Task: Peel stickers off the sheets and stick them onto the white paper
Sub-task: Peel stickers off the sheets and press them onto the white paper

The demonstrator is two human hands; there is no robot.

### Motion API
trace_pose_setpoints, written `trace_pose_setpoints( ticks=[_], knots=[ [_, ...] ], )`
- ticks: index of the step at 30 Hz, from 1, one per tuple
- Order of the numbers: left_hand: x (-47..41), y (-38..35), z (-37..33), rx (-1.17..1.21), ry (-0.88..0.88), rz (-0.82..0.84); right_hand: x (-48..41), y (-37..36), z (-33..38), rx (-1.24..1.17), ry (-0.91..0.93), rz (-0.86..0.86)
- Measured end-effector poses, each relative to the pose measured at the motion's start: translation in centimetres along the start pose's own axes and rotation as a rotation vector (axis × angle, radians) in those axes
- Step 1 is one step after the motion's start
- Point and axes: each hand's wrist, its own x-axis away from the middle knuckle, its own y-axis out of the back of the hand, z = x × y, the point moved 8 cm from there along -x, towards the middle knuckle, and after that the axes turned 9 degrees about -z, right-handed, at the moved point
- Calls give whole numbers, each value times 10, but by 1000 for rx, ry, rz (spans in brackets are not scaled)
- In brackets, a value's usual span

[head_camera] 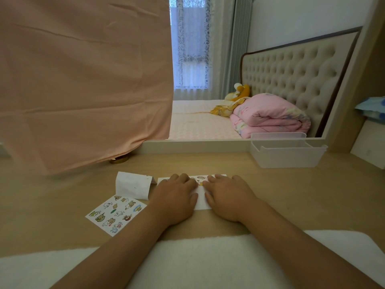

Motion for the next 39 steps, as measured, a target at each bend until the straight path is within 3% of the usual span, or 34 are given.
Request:
trace_pose_setpoints(
  ticks=[4,16,24,34,39],
  knots=[
    [-2,0,6,105,29,-7,-5,2,9,-165,42,-38],
    [-1,-2,15,320,148,-7,-10,6,0,-80,29,-131],
    [-2,60,34,515,179,-251,-19,36,21,-420,-61,-273],
    [51,89,128,179,240,-12,-66,44,104,-658,-82,-150],
    [73,92,132,73,222,-115,-78,39,111,-702,-138,-176]
  ],
)
